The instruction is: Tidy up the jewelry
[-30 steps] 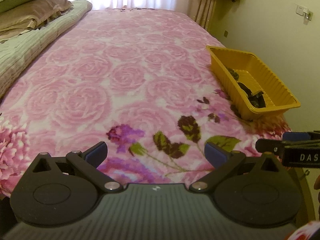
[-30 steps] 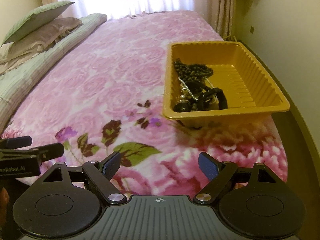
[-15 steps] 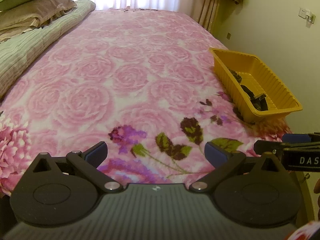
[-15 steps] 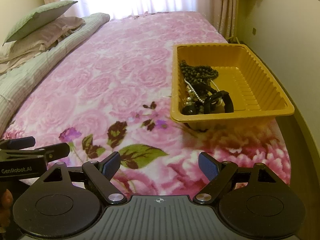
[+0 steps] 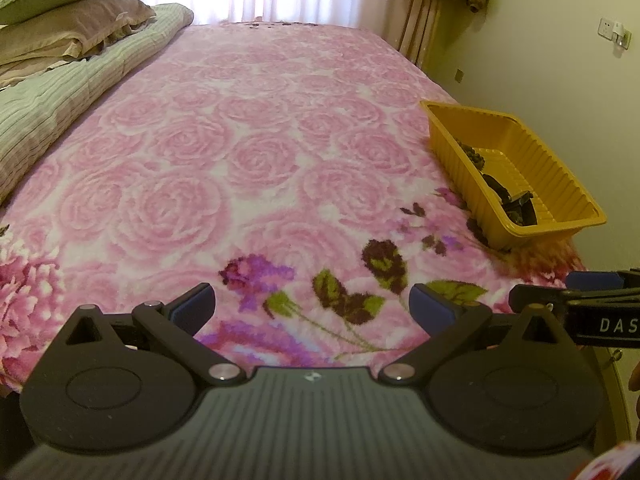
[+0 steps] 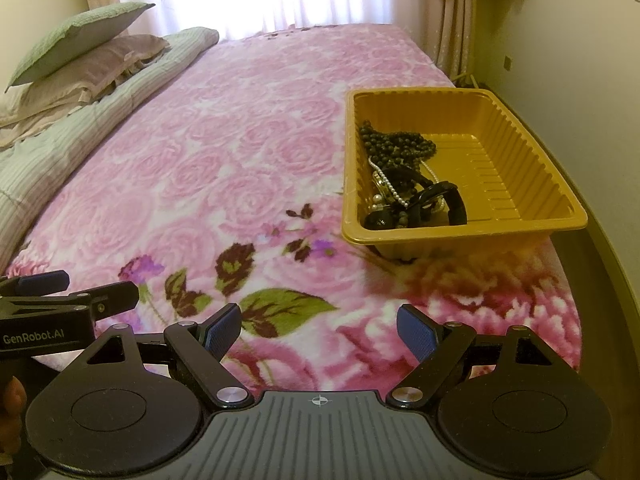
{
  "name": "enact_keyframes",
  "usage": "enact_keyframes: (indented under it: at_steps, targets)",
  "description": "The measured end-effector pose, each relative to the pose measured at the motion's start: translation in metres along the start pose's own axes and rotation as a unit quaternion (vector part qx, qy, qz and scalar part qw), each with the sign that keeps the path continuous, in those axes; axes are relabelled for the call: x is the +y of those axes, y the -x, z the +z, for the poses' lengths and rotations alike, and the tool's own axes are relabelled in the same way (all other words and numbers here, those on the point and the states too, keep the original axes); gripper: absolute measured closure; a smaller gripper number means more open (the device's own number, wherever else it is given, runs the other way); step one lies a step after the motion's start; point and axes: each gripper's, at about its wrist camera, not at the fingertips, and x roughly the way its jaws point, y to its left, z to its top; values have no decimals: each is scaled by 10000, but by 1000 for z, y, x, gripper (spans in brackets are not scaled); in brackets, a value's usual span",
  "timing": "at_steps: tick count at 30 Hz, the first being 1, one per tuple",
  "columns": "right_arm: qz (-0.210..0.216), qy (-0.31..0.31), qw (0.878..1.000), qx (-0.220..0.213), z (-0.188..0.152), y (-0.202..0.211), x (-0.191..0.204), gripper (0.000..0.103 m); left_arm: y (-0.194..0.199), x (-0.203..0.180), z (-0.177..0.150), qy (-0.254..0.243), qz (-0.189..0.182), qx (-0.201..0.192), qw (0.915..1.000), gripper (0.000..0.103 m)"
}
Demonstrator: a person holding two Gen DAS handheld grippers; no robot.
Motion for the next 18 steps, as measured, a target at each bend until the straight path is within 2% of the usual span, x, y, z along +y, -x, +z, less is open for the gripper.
enact_keyframes:
  at_steps: [18]
  targets:
    - [5, -5, 10000, -7, -2, 1, 4, 18, 1, 1, 1, -17, 15, -29, 10000, 0]
